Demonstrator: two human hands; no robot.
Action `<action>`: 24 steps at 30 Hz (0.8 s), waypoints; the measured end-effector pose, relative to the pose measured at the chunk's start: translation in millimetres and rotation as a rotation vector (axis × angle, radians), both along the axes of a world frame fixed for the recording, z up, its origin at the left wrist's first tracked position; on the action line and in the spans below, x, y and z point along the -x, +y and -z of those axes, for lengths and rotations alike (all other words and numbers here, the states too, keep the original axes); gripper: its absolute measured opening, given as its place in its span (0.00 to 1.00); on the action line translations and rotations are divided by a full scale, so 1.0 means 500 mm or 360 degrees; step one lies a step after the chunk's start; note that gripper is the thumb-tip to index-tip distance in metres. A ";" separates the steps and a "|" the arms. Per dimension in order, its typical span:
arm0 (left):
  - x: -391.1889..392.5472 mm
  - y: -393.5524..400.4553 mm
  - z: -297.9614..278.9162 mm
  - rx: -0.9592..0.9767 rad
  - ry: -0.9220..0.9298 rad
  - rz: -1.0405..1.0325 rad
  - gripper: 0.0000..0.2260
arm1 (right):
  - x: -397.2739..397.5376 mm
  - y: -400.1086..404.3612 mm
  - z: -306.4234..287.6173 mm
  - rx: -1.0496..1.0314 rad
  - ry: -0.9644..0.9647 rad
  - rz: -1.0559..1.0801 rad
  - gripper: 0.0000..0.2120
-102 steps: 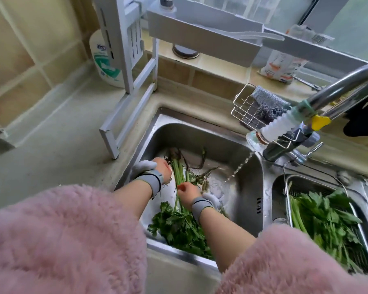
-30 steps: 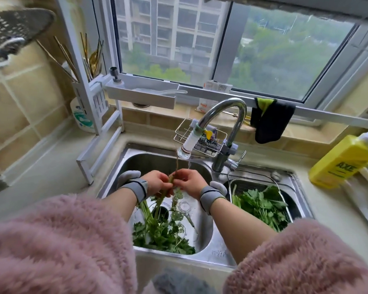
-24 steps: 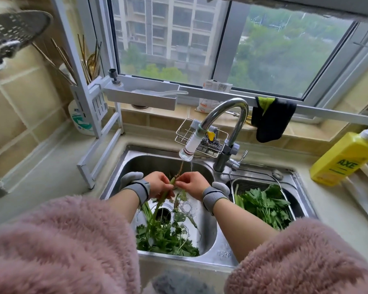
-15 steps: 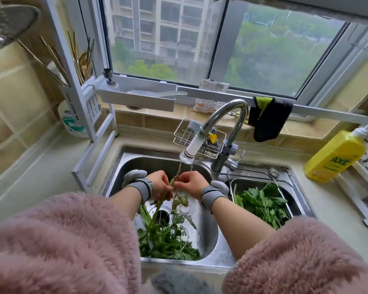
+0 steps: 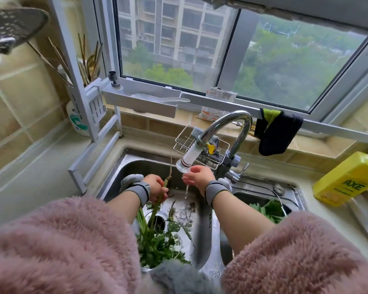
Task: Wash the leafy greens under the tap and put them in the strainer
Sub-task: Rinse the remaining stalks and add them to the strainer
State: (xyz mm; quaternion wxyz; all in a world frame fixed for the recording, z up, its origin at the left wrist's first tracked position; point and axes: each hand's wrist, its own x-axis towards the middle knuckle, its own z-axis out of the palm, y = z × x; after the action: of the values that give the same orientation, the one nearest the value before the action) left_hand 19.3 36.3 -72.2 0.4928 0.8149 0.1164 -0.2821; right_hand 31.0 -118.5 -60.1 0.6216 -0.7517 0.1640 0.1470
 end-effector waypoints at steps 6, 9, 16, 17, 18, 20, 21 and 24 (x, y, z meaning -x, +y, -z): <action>0.004 -0.020 0.006 0.0213 0.0015 -0.0155 0.08 | 0.003 -0.004 -0.002 -0.0106 -0.0014 -0.0022 0.06; 0.005 -0.037 0.007 0.0203 -0.0025 -0.0140 0.10 | 0.004 -0.016 0.004 0.0023 -0.0113 -0.0019 0.08; 0.010 -0.070 0.005 0.0113 -0.0090 -0.0108 0.08 | 0.007 -0.024 0.011 0.0226 -0.0169 -0.0074 0.07; 0.008 -0.074 0.006 0.0113 -0.0089 -0.0103 0.08 | 0.008 -0.026 0.011 0.0248 -0.0176 -0.0074 0.09; 0.006 -0.075 0.007 0.0118 -0.0085 -0.0106 0.07 | 0.007 -0.029 0.011 0.0262 -0.0183 -0.0067 0.12; 0.003 -0.075 0.008 0.0110 -0.0081 -0.0111 0.08 | 0.005 -0.033 0.011 0.0283 -0.0171 -0.0045 0.18; 0.001 -0.076 0.008 0.0090 -0.0090 -0.0102 0.08 | 0.003 -0.037 0.010 0.0283 -0.0152 -0.0045 0.19; -0.002 -0.075 0.011 0.0033 -0.0125 -0.0086 0.09 | 0.002 -0.039 0.012 0.0232 -0.0051 -0.0097 0.14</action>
State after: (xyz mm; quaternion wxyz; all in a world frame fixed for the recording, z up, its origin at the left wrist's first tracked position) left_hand 20.5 -1.2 -77.9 0.5129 0.8167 0.1160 -0.2376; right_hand 29.7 -138.0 -66.0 0.5631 -0.8018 0.1414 0.1417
